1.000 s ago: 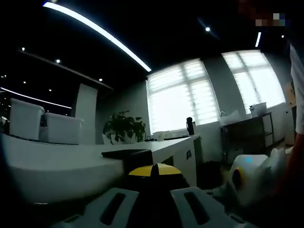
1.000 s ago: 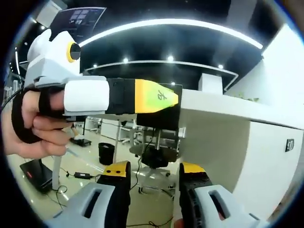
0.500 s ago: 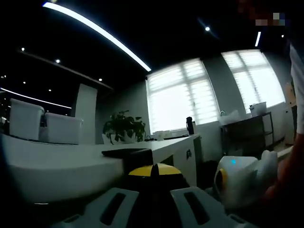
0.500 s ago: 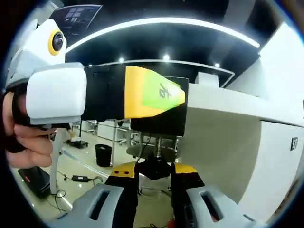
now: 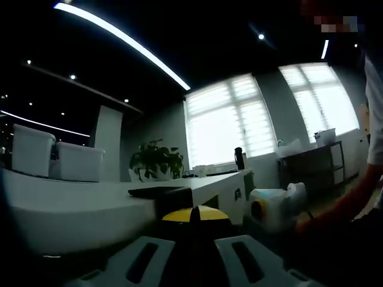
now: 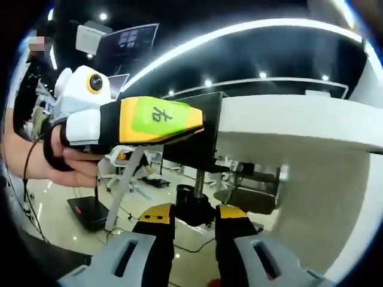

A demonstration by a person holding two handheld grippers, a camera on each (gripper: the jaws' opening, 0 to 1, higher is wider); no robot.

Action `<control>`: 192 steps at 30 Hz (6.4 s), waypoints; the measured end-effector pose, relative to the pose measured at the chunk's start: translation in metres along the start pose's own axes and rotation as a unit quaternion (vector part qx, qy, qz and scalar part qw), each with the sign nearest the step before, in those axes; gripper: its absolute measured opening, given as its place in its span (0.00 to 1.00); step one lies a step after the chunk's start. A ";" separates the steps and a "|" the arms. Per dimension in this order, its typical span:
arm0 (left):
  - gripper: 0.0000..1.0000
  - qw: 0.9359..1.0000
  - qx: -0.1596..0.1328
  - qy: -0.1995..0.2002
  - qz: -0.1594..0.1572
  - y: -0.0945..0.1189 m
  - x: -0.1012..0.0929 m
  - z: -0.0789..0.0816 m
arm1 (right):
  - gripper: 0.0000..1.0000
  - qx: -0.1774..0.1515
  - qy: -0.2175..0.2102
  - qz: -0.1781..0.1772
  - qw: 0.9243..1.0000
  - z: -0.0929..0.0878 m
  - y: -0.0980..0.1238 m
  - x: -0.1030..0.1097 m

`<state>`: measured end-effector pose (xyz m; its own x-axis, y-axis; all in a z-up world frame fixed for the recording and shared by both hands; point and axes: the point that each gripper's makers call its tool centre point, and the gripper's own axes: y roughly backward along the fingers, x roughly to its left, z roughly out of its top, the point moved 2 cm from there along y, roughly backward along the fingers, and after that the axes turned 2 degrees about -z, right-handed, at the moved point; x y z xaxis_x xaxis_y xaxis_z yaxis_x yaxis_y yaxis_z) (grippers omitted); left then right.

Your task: Clamp the fixed fixture on the desktop, loosen the retaining clip, secure it to the edge of the desk, and tighten the retaining clip.

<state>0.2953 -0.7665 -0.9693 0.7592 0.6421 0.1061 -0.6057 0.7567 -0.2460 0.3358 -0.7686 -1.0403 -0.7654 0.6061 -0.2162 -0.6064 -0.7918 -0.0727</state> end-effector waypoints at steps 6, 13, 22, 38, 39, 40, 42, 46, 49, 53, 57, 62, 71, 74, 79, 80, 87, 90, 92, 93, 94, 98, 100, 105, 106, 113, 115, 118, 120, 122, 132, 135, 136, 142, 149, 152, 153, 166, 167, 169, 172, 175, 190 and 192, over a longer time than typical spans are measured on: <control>0.02 1.000 -0.001 0.000 0.000 0.000 0.000 0.000 | 0.24 0.010 -0.025 0.068 0.997 0.000 -0.003 0.004; 0.02 1.000 0.009 -0.002 -0.001 -0.001 0.000 -0.004 | 0.25 -0.003 -0.039 0.008 0.999 -0.002 0.001 0.004; 0.02 1.000 0.013 0.001 -0.001 -0.002 0.001 -0.005 | 0.40 0.031 -0.001 -0.127 0.991 -0.025 0.021 0.028; 0.02 1.000 0.007 0.026 0.000 0.000 0.002 -0.003 | 0.40 -0.016 -0.011 -0.281 0.959 -0.005 0.012 0.011; 0.02 1.000 0.007 0.028 0.000 0.000 0.002 -0.003 | 0.39 -0.017 -0.003 -0.285 0.958 -0.003 0.010 0.009; 0.02 1.000 0.006 0.030 0.000 0.000 0.002 -0.003 | 0.38 -0.020 0.001 -0.286 0.958 0.000 0.008 0.009; 0.02 1.000 0.006 0.031 -0.001 -0.001 0.001 -0.003 | 0.36 -0.023 0.001 -0.287 0.958 0.004 0.005 0.008; 0.02 1.000 0.004 0.031 -0.002 0.000 0.001 -0.003 | 0.25 -0.010 0.003 -0.294 0.956 0.002 0.000 0.003; 0.02 0.999 0.003 0.032 -0.003 0.000 0.001 -0.003 | 0.23 -0.011 -0.023 -0.293 0.956 0.000 0.000 -0.004; 0.02 0.999 0.004 0.032 -0.003 -0.001 0.001 -0.003 | 0.23 -0.011 -0.017 -0.283 0.959 0.000 0.001 -0.003; 0.02 1.000 0.005 0.029 -0.002 0.000 0.001 -0.003 | 0.23 -0.020 -0.022 -0.246 0.969 0.001 -0.001 -0.004; 0.02 1.000 0.005 0.028 -0.002 0.001 0.002 -0.004 | 0.23 -0.014 0.017 -0.113 0.993 0.000 -0.008 -0.010; 0.02 1.000 0.005 0.027 -0.005 0.000 0.001 -0.006 | 0.23 0.008 0.013 0.035 0.999 0.003 -0.012 -0.005; 0.02 1.000 0.007 0.028 -0.005 0.001 0.001 -0.008 | 0.23 0.003 0.012 0.047 0.999 0.003 -0.013 -0.005; 0.02 1.000 0.009 0.024 -0.006 0.001 0.001 -0.008 | 0.25 -0.008 -0.019 0.031 0.999 0.000 -0.011 -0.007; 0.02 1.000 0.009 0.024 -0.006 0.001 0.001 -0.008 | 0.27 -0.012 -0.027 0.022 0.999 -0.001 -0.010 -0.007; 0.02 0.999 0.008 0.031 -0.007 0.001 0.000 -0.009 | 0.33 -0.020 -0.058 -0.076 0.995 -0.018 0.016 0.012; 0.02 1.000 0.009 0.030 -0.005 0.001 0.000 -0.010 | 0.33 -0.003 -0.016 -0.127 0.992 -0.017 0.021 0.023; 0.02 1.000 0.009 0.030 -0.004 0.000 0.000 -0.010 | 0.33 0.012 0.015 -0.173 0.985 -0.015 0.023 0.022; 0.02 0.999 0.010 0.030 -0.003 0.000 -0.001 -0.010 | 0.32 0.017 0.014 -0.185 0.982 -0.013 0.022 0.024; 0.02 0.999 0.010 0.031 -0.003 0.000 -0.001 -0.010 | 0.32 0.007 -0.013 -0.189 0.982 -0.007 0.022 0.030; 0.02 1.000 0.017 0.024 -0.002 0.000 -0.001 -0.010 | 0.32 0.003 0.001 -0.216 0.976 0.000 0.019 0.034; 0.02 1.000 0.017 0.021 -0.002 0.001 -0.001 -0.009 | 0.32 0.006 0.003 -0.229 0.973 0.000 0.017 0.032; 0.02 1.000 0.014 0.023 -0.003 0.002 0.000 -0.008 | 0.31 0.006 -0.011 -0.246 0.969 0.001 0.013 0.024; 0.02 1.000 0.013 0.024 -0.003 0.002 0.000 -0.007 | 0.31 0.006 -0.008 -0.248 0.969 0.001 0.012 0.023; 0.02 0.999 0.000 0.036 0.000 0.003 0.003 0.001 | 0.30 0.005 -0.015 -0.262 0.965 0.001 0.006 0.014; 0.02 0.999 -0.003 0.038 -0.002 0.003 0.003 0.004 | 0.29 0.007 -0.008 -0.265 0.964 0.001 0.004 0.010; 0.02 0.999 -0.006 0.037 -0.001 0.003 0.003 0.004 | 0.28 0.006 -0.006 -0.269 0.963 0.002 0.003 0.007; 0.02 0.999 -0.005 0.036 0.000 0.003 0.004 0.004 | 0.26 0.003 -0.003 -0.272 0.962 0.005 0.002 0.004; 0.02 0.999 -0.005 0.035 0.000 0.004 0.003 0.004 | 0.25 0.003 -0.002 -0.272 0.962 0.007 0.000 0.003; 0.02 0.999 -0.009 0.036 0.001 0.006 0.005 0.007 | 0.24 -0.020 0.001 -0.180 0.984 0.006 -0.002 0.002; 0.02 0.999 -0.009 0.037 0.000 0.006 0.005 0.007 | 0.24 -0.028 -0.005 -0.103 0.994 0.006 -0.001 0.002; 0.02 0.999 -0.009 0.037 0.001 0.006 0.005 0.007 | 0.24 -0.027 -0.003 -0.082 0.996 0.007 -0.002 0.004; 0.02 0.999 -0.009 0.039 0.000 0.005 0.005 0.007 | 0.24 -0.016 0.004 0.029 0.999 0.005 -0.010 0.001; 0.02 0.999 -0.011 0.038 0.000 0.005 0.005 0.006 | 0.25 -0.017 -0.027 0.063 0.998 0.001 -0.010 0.000; 0.02 0.999 -0.010 0.038 -0.001 0.005 0.006 0.006 | 0.32 -0.009 -0.035 0.006 0.999 -0.012 -0.004 -0.006; 0.02 0.999 -0.010 0.038 -0.001 0.005 0.006 0.006 | 0.33 -0.002 -0.034 -0.021 0.999 -0.019 0.000 -0.008; 0.02 0.999 -0.019 0.045 0.003 0.008 0.009 0.013 | 0.33 0.024 -0.038 -0.229 0.972 -0.017 0.032 0.022; 0.02 0.999 -0.019 0.041 0.005 0.008 0.009 0.014 | 0.33 0.012 -0.027 -0.249 0.968 -0.004 0.031 0.019; 0.02 0.999 -0.019 0.039 0.007 0.008 0.009 0.015 | 0.33 0.006 -0.011 -0.276 0.961 0.007 0.028 0.013; 0.02 0.999 -0.022 0.040 0.007 0.008 0.010 0.016 | 0.33 0.029 0.022 -0.295 0.955 0.006 0.020 0.009; 0.02 0.999 -0.020 0.038 0.007 0.008 0.010 0.016 | 0.33 0.020 0.002 -0.300 0.954 0.007 0.015 0.007; 0.02 0.999 -0.021 0.038 0.004 0.007 0.009 0.017 | 0.24 -0.020 -0.004 -0.196 0.980 0.007 0.004 0.003; 0.02 0.999 -0.020 0.036 0.005 0.007 0.009 0.017 | 0.24 -0.025 0.010 -0.141 0.990 0.007 0.004 0.003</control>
<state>0.2939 -0.7534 -0.9541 0.7691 0.6382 0.0350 -0.6043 0.7438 -0.2856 0.3297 -0.7694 -1.0346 -0.5627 0.8021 -0.1998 -0.7834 -0.5946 -0.1807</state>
